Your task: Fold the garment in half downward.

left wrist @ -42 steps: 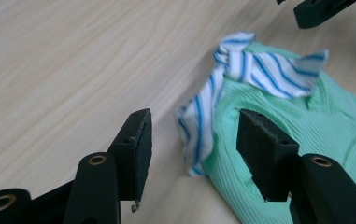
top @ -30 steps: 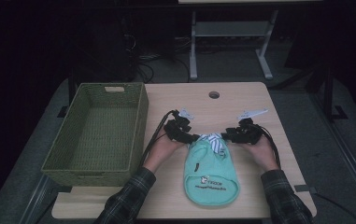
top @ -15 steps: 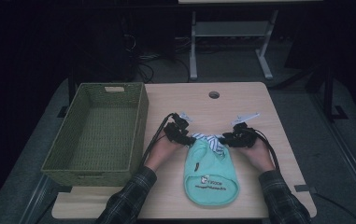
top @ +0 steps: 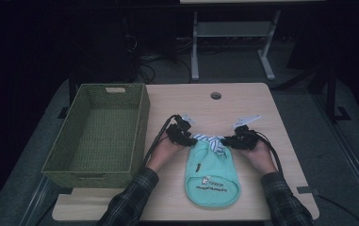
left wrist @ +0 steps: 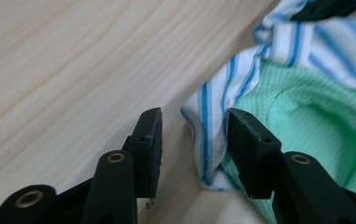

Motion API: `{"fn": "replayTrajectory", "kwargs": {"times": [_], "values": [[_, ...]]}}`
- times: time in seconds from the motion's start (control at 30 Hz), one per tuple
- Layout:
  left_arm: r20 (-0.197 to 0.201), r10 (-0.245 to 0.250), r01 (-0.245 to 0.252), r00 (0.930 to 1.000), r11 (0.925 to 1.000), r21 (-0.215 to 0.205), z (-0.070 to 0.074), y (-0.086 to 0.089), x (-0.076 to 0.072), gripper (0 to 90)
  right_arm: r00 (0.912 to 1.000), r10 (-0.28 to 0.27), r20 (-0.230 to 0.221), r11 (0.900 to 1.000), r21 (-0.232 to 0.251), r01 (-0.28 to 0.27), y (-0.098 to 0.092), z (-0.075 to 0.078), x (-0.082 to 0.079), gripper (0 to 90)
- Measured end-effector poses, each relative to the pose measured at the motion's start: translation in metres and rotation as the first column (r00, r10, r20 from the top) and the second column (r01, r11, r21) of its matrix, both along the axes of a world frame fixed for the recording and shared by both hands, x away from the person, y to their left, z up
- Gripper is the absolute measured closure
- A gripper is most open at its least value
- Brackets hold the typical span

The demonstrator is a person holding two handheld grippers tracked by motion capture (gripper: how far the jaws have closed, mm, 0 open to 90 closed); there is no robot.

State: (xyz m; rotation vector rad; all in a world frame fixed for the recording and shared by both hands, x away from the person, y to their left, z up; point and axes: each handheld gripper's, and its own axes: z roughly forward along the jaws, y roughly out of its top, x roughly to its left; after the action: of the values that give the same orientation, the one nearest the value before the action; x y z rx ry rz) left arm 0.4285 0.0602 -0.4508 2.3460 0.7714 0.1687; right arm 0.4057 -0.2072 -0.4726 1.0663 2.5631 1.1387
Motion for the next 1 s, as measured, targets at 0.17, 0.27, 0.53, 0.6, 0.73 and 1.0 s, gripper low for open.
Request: {"fn": "replayTrajectory", "kwargs": {"times": [0.17, 0.27, 0.53, 0.6, 0.73, 1.0], "values": [[-0.026, -0.007, 0.007, 0.9996, 0.9999, -0.01, -0.002, -0.002, 0.004, 56.0, 1.0, 0.0, 0.0, 1.0, -0.002, 0.0, 0.0, 0.0, 0.0, 82.1], [-0.054, -0.017, 0.016, 0.9984, 0.9997, -0.017, -0.007, -0.003, 0.006, 59.9, 1.0, 0.0, -0.001, 1.0, -0.001, 0.0, 0.0, 0.0, 0.0, 82.4], [-0.065, -0.037, 0.036, 0.9972, 0.9992, -0.016, -0.008, -0.006, 0.003, 80.7, 1.0, 0.001, 0.006, 1.0, -0.011, -0.001, 0.002, 0.001, -0.001, 84.2], [-0.058, -0.05, 0.05, 0.9971, 0.9987, 0.005, -0.006, -0.006, 0.002, 83.1, 0.9998, 0.002, 0.018, 1.0, -0.029, -0.001, 0.003, 0.002, -0.002, 84.7], [-0.033, -0.06, 0.061, 0.9976, 0.9981, 0.008, 0.001, -0.004, -0.002, 84.8, 0.9995, -0.007, 0.032, 0.999, -0.05, 0.009, 0.005, 0.006, -0.003, 85.5], [0.052, -0.062, 0.062, 0.9967, 0.998, -0.011, 0.02, -0.001, -0.009, 85.5, 0.996, -0.019, 0.087, 1.0, -0.004, 0.02, 0.0, 0.02, -0.006, 85.6]]}}
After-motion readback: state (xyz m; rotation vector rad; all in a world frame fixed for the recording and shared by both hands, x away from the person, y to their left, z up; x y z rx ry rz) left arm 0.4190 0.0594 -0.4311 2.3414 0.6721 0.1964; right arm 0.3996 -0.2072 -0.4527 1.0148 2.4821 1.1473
